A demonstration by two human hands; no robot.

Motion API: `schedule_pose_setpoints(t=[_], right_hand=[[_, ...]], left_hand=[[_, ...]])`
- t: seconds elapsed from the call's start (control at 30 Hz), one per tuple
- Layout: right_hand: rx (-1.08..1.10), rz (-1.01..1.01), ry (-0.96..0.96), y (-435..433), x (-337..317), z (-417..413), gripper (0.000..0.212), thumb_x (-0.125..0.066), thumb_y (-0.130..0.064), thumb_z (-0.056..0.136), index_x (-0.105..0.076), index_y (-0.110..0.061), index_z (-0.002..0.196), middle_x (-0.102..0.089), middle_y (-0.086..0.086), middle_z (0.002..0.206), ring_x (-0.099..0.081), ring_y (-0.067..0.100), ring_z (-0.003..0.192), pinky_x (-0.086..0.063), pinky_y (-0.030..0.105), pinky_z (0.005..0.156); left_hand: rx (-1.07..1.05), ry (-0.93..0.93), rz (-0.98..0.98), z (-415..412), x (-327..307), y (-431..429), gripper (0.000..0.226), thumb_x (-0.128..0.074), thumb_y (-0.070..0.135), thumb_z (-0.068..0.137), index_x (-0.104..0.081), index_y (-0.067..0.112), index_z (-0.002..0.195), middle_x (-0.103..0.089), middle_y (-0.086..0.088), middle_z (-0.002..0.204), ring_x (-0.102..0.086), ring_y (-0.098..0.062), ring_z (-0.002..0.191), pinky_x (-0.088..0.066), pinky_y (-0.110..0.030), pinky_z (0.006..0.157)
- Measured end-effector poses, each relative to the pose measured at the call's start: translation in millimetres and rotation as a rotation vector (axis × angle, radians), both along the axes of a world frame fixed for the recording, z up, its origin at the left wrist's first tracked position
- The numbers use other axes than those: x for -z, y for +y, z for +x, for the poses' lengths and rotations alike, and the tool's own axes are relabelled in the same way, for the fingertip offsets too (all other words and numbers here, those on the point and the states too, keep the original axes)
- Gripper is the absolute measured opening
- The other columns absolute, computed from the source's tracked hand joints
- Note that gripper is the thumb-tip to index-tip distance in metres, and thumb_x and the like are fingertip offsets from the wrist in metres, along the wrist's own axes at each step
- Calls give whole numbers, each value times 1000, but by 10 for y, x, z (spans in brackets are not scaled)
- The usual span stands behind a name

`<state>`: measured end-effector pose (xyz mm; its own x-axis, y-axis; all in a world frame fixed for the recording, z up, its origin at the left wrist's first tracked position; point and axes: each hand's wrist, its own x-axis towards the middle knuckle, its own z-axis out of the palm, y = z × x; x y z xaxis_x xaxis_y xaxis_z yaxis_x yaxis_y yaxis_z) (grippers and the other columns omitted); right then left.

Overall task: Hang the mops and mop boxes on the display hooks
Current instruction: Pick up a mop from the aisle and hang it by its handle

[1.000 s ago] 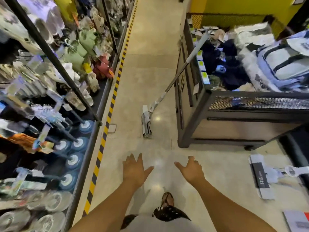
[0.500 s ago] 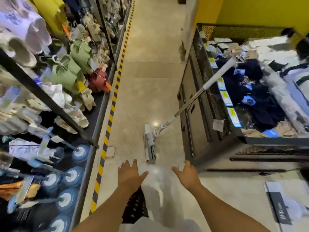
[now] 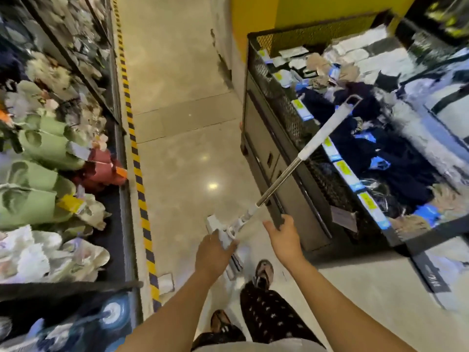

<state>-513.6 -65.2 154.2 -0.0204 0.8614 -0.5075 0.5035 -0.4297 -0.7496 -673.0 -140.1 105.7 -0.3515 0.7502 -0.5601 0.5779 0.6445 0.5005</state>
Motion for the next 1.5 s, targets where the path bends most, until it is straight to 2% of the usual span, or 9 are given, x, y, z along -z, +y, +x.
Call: schedule_pose_setpoints(t=[0.13,0.27,0.47,0.6,0.9,1.1,1.23,1.37,1.5], right_hand=[[195,161,53,805,-236,182,59,-60,-32,96,-38,-2,141,-53,9,116,-54,23,109,-38,16,76],[372,282,40,1720,-389,420,62,-58,-37,96,-35,-5,144,-49,16,136,-49,30,124,-34,25,87],[391,319,38,2569,-526,595,57,-57,-40,97,-39,-10,142,-49,10,135,-49,23,124,-44,37,101],[391,324,94,2794,-479,613,24,-60,-29,96,-58,-8,107,-61,1,96,-59,15,88,-47,10,67],[453,377,172,2785,-492,520,11,-61,-22,96,-61,-12,101,-59,-5,87,-56,3,80,-46,8,65],[468,446,112,2460,-588,172,11,-62,-17,96,-61,-7,96,-59,-6,82,-54,-13,70,-42,5,62],[522,471,85,2117,-635,-191,10,-64,-19,94,-65,-10,90,-65,-1,86,-58,2,78,-45,10,67],[597,519,64,1663,-681,-586,2,-66,-16,92,-64,-17,92,-65,-10,85,-58,-13,74,-44,6,69],[601,620,-20,1209,-679,-925,9,-63,-24,94,-64,-15,93,-64,-5,84,-59,-3,76,-44,12,66]], left_hand=[[-4,-192,165,194,-176,914,72,-58,48,92,-32,14,150,-34,-5,154,-33,-22,141,-27,-30,111],[81,-237,253,382,-348,1885,73,-57,50,91,-31,16,150,-33,-4,155,-33,-20,142,-26,-32,114],[258,-249,304,671,-549,3072,69,-62,45,91,-36,14,147,-40,-3,152,-38,-20,139,-31,-29,109],[229,-386,291,815,-492,3467,52,-69,38,87,-56,13,130,-61,0,124,-56,-14,118,-44,-26,95],[420,-601,311,792,-319,3658,27,-66,30,92,-67,13,113,-71,2,104,-66,-7,96,-51,-22,87],[527,-670,336,466,-349,3510,10,-62,20,94,-66,11,95,-63,10,79,-58,9,65,-43,-10,62],[577,-761,289,113,-338,3283,5,-65,21,92,-64,17,96,-65,15,78,-59,8,70,-44,-16,69],[661,-900,234,-213,-342,2938,31,-64,44,85,-61,24,107,-68,6,103,-66,-6,97,-52,-23,84],[713,-929,260,-470,-365,2570,25,-64,45,85,-61,25,100,-68,7,97,-65,-3,90,-48,-18,77]])
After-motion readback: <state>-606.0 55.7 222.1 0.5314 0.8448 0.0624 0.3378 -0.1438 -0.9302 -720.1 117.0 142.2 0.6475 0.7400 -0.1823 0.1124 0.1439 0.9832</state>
